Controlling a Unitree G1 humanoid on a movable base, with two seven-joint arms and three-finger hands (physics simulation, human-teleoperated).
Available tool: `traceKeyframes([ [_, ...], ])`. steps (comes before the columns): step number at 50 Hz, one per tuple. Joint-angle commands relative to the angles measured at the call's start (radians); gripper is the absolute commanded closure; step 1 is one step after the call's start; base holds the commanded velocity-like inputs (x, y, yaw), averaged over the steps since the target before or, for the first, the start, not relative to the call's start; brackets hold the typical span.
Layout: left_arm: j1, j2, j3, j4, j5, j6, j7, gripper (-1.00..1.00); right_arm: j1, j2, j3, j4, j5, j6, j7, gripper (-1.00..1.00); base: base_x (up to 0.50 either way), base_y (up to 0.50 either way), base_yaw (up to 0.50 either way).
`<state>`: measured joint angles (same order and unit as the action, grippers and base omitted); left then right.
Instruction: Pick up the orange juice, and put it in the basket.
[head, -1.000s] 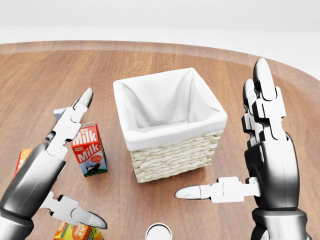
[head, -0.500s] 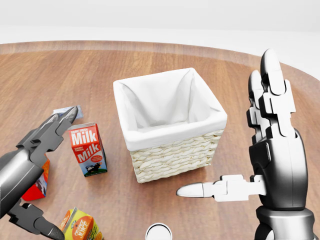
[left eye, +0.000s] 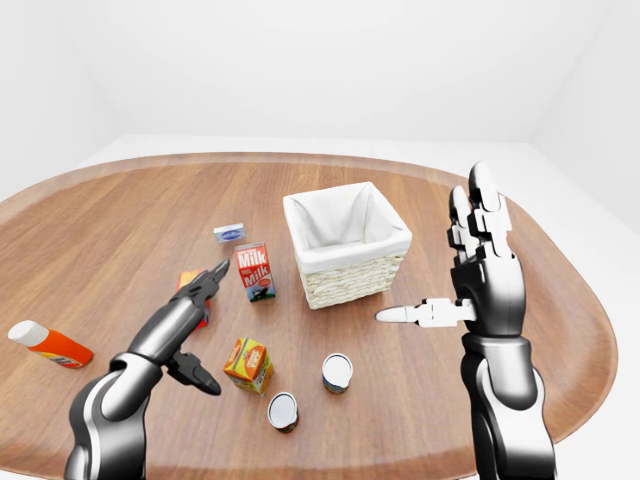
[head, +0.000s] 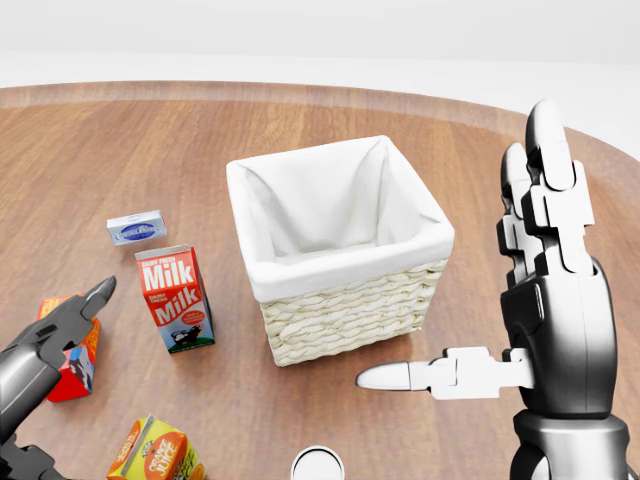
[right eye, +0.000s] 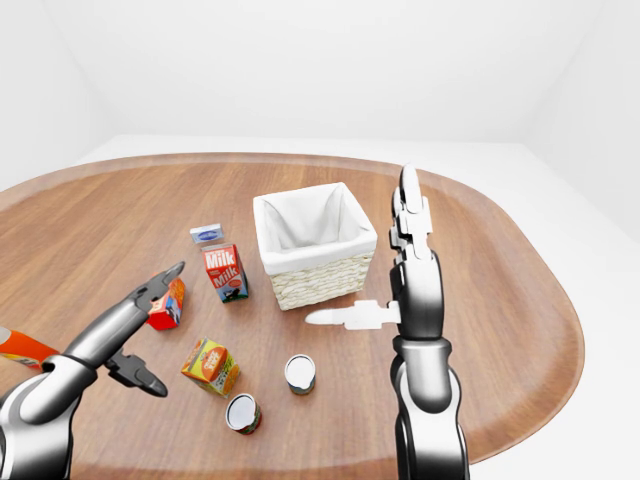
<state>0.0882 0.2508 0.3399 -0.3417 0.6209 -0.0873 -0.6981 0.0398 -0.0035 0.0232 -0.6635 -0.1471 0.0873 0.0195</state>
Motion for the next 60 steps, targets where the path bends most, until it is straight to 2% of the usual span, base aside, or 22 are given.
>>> traceKeyframes([
  [1, 0.056, -0.016, 0.013, 0.059, 0.019, 0.0, 0.0, -1.0, 0.003, 0.001, -0.002, 0.008, 0.004, 0.0, -0.007, -1.0, 0.0, 0.0, 0.0],
  [3, 0.058, -0.018, 0.008, 0.093, 0.058, 0.0, 0.0, -1.0, 0.004, 0.0, 0.0, 0.004, 0.003, 0.0, -0.006, -1.0, 0.0, 0.0, 0.0],
  [9, 0.074, -0.024, -0.009, 0.109, 0.063, 0.0, 0.0, -1.0, 0.006, -0.001, -0.007, 0.01, 0.007, 0.0, -0.005, -1.0, 0.0, 0.0, 0.0],
  [19, 0.015, -0.001, -0.038, 0.149, 0.028, 0.0, 0.0, -1.0, 0.008, 0.0, -0.003, 0.01, 0.004, 0.0, -0.004, -1.0, 0.0, 0.0, 0.0],
  [25, -0.026, 0.014, -0.055, 0.219, 0.07, 0.0, 0.0, -1.0, 0.009, -0.001, -0.009, 0.007, 0.009, 0.0, -0.002, -1.0, 0.0, 0.0, 0.0],
  [40, -0.047, 0.047, -0.073, 0.311, 0.119, 0.0, 0.0, -1.0, 0.012, 0.0, -0.005, -0.001, 0.01, 0.0, -0.001, -1.0, 0.0, 0.0, 0.0],
  [60, -0.085, 0.041, -0.141, 0.371, 0.165, 0.0, 0.0, -1.0, 0.003, -0.003, -0.011, -0.017, 0.014, 0.0, 0.005, -1.0, 0.0, 0.0, 0.0],
])
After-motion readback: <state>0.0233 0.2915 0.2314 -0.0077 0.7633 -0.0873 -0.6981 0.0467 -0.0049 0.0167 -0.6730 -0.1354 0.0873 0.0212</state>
